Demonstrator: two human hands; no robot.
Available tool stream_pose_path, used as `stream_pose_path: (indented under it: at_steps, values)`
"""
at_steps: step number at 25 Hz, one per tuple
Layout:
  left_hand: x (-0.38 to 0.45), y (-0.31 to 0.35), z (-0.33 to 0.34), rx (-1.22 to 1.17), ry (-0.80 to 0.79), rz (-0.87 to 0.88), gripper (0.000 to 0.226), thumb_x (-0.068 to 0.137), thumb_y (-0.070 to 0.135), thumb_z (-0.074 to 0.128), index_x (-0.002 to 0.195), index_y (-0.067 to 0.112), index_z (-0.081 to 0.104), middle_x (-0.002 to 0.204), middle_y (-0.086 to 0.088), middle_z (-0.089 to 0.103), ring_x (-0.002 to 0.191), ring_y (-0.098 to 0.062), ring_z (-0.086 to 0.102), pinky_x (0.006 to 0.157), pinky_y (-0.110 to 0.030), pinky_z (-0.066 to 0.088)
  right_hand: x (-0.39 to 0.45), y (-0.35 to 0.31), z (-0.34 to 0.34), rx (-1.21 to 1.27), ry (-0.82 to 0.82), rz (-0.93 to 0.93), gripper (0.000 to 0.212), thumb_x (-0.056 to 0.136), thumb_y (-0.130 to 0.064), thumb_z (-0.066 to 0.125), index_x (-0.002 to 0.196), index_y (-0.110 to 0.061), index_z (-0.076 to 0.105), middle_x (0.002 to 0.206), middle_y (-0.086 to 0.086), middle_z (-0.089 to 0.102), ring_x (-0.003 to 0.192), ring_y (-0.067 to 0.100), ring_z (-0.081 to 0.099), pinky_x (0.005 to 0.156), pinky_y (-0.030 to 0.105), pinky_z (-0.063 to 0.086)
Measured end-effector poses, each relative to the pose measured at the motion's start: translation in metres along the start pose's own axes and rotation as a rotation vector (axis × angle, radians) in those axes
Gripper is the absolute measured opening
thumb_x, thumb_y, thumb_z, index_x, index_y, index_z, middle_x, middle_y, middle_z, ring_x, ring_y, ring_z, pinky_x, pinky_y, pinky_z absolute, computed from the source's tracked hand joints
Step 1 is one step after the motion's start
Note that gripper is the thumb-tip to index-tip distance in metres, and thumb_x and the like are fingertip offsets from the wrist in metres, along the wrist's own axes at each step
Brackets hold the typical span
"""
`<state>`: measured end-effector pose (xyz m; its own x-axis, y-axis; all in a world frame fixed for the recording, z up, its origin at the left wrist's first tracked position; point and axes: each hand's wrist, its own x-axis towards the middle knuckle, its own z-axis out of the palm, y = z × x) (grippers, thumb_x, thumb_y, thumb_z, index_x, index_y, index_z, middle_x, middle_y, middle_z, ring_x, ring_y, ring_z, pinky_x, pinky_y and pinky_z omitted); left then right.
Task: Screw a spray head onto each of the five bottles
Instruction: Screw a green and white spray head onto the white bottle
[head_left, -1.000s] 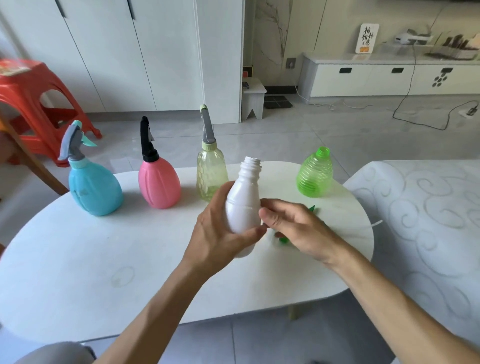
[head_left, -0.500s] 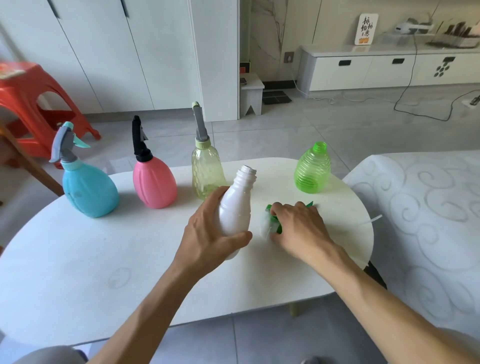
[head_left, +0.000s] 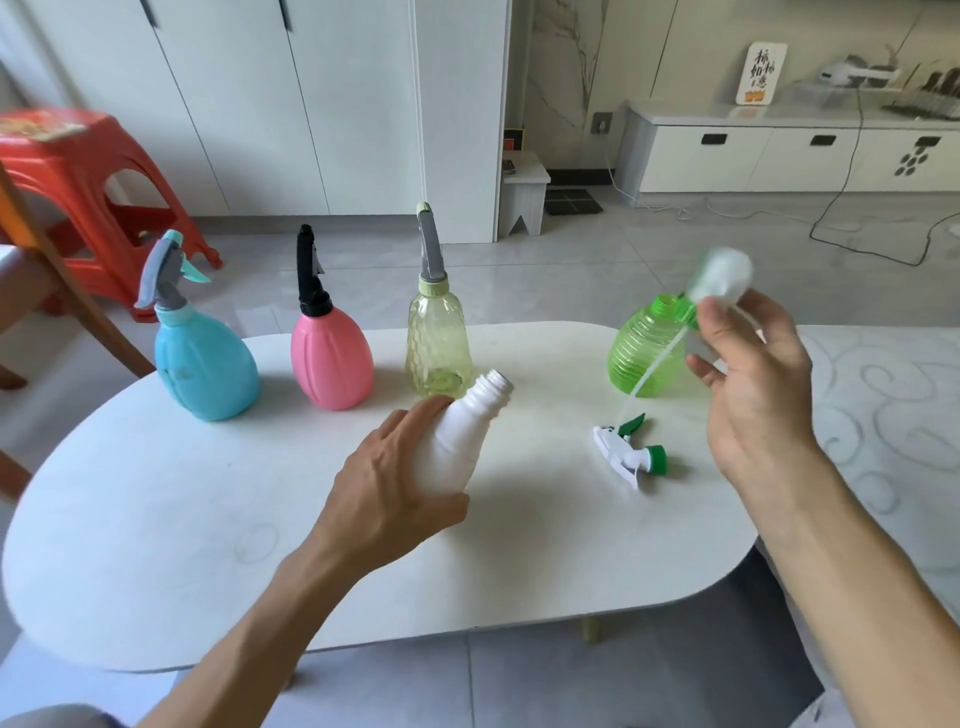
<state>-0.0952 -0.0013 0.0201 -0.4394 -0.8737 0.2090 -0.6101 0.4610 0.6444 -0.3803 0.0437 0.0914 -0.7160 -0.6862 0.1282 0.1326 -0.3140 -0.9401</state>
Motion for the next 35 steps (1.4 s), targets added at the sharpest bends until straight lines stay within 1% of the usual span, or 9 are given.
stream_pose_path:
  at_steps: [2,6,9,12,17,21,25,29,35]
  values:
    - [-0.004,-0.001,0.001,0.084,-0.032,0.032,0.086,0.058,0.042,0.074,0.138,0.043,0.042,0.116,0.012,0.059,0.096,-0.020,0.059,0.074,-0.040,0.053,0.003,-0.001,0.001,0.108,0.058,0.060,0.022,0.091,-0.023,0.070,0.109,-0.027,0.059,0.094,-0.014,0.069,0.096,0.012,0.060,0.084,0.029,0.045]
    - [-0.007,-0.002,0.004,0.144,-0.055,0.082,0.088,0.060,0.041,0.075,0.141,0.039,0.043,0.120,0.013,0.058,0.096,-0.020,0.058,0.073,-0.036,0.052,0.006,0.001,0.007,0.258,0.104,0.135,0.014,0.092,-0.032,0.067,0.103,-0.030,0.059,0.101,-0.015,0.065,0.095,0.010,0.061,0.084,0.028,0.048]
    - [-0.007,-0.001,0.004,0.144,-0.080,0.081,0.087,0.061,0.043,0.075,0.141,0.040,0.042,0.119,0.016,0.057,0.097,-0.018,0.057,0.074,-0.035,0.051,0.009,0.004,0.011,0.331,0.101,0.145,0.012,0.092,-0.036,0.066,0.102,-0.032,0.060,0.112,-0.016,0.062,0.100,0.008,0.062,0.087,0.029,0.048]
    - [-0.007,-0.002,0.006,0.152,-0.100,0.069,0.085,0.060,0.046,0.071,0.139,0.042,0.041,0.114,0.016,0.056,0.094,-0.019,0.057,0.072,-0.034,0.051,0.008,0.009,0.015,0.361,0.079,0.161,0.013,0.092,-0.037,0.065,0.102,-0.032,0.060,0.114,-0.017,0.062,0.101,0.008,0.062,0.087,0.029,0.048]
    - [-0.005,-0.002,0.008,0.135,-0.103,0.026,0.085,0.059,0.048,0.070,0.138,0.044,0.039,0.111,0.014,0.056,0.093,-0.018,0.057,0.072,-0.036,0.050,0.005,0.020,0.024,0.356,0.030,0.179,0.010,0.092,-0.036,0.065,0.101,-0.032,0.061,0.111,-0.015,0.065,0.096,0.008,0.063,0.083,0.028,0.048]
    - [-0.003,-0.002,0.009,0.116,-0.096,0.018,0.085,0.059,0.050,0.070,0.138,0.045,0.038,0.112,0.014,0.056,0.093,-0.018,0.057,0.072,-0.035,0.050,-0.001,0.028,0.032,0.348,-0.023,0.205,0.008,0.093,-0.037,0.064,0.100,-0.033,0.062,0.091,-0.022,0.074,0.096,0.007,0.064,0.082,0.028,0.047]
    - [-0.003,0.000,0.009,0.067,-0.072,0.010,0.085,0.059,0.049,0.071,0.136,0.046,0.037,0.112,0.013,0.057,0.091,-0.019,0.057,0.073,-0.039,0.053,-0.016,0.037,0.042,0.325,-0.087,0.283,0.020,0.081,-0.041,0.069,0.099,-0.033,0.063,0.099,-0.018,0.072,0.099,0.007,0.065,0.084,0.030,0.047]
    - [-0.001,0.003,0.007,0.002,-0.022,0.013,0.083,0.059,0.047,0.075,0.133,0.050,0.038,0.109,0.016,0.058,0.091,-0.016,0.058,0.072,-0.039,0.053,-0.038,0.051,0.054,0.237,-0.201,0.316,0.036,0.073,-0.041,0.069,0.107,-0.031,0.061,0.096,-0.020,0.074,0.101,0.009,0.065,0.084,0.030,0.046]
    - [-0.002,0.005,0.006,-0.027,0.009,0.037,0.084,0.059,0.046,0.076,0.133,0.049,0.037,0.109,0.017,0.059,0.090,-0.014,0.057,0.072,-0.038,0.053,-0.052,0.063,0.062,0.140,-0.313,0.335,0.031,0.074,-0.036,0.071,0.103,-0.025,0.065,0.096,-0.011,0.073,0.103,0.014,0.062,0.082,0.032,0.045]
